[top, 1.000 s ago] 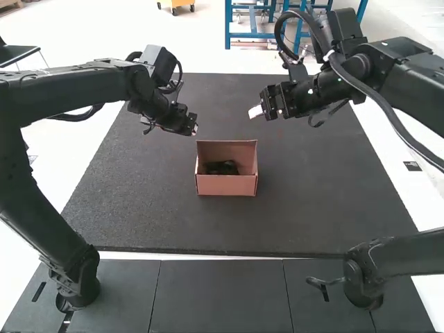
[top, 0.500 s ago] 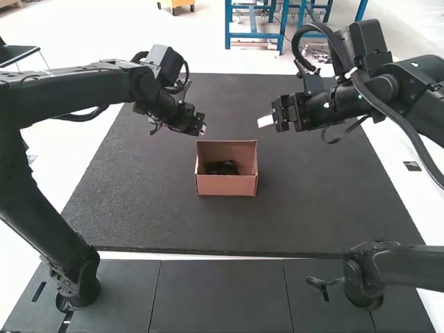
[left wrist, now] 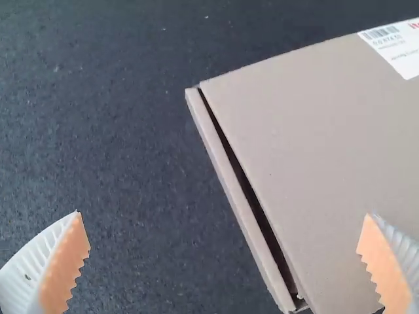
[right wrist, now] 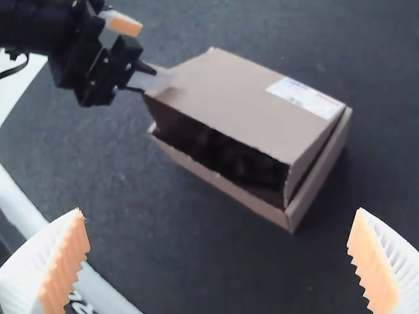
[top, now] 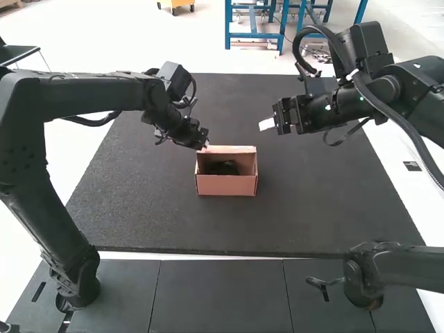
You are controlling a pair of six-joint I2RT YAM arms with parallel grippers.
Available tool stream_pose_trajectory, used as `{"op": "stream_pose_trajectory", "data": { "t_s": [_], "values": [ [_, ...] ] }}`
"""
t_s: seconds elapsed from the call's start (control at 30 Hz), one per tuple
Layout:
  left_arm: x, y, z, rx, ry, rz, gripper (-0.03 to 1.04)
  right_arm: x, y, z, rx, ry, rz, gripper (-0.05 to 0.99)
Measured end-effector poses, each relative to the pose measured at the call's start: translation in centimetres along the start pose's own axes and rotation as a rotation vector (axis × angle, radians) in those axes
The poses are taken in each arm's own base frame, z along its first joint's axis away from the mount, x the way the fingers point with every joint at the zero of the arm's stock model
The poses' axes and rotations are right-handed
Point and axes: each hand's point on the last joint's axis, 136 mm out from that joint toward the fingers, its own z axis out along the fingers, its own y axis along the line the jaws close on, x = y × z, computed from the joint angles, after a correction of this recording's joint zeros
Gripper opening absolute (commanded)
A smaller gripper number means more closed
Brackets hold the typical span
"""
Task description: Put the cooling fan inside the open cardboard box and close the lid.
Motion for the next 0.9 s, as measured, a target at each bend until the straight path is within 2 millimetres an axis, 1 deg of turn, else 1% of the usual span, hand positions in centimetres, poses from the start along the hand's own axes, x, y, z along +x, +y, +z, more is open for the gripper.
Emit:
{"op": "stream_pose_trajectory", "data": {
  "t_s": [0.2, 0.33, 0.43, 0.57, 0.9],
  "values": [
    [2.9, -0.6, 1.2, 0.014, 0.072, 0.015, 0.97, 0.0, 0.0, 0.0, 0.0, 0.0, 0.0, 0.9],
    [3.9, -1.0, 1.9, 0.02, 0.084, 0.025, 0.97, 0.0, 0.0, 0.0, 0.0, 0.0, 0.0, 0.9],
    [4.4, -1.1, 2.5, 0.024, 0.081, 0.028, 0.97, 0.0, 0.0, 0.0, 0.0, 0.001, 0.0, 0.9],
    [4.8, -1.3, 3.8, 0.033, 0.076, 0.025, 0.97, 0.0, 0.0, 0.0, 0.0, 0.001, 0.0, 0.9],
    [4.8, -1.5, 4.2, 0.048, 0.064, 0.013, 0.97, 0.0, 0.0, 0.0, 0.0, 0.001, 0.0, 0.9]
  ]
}}
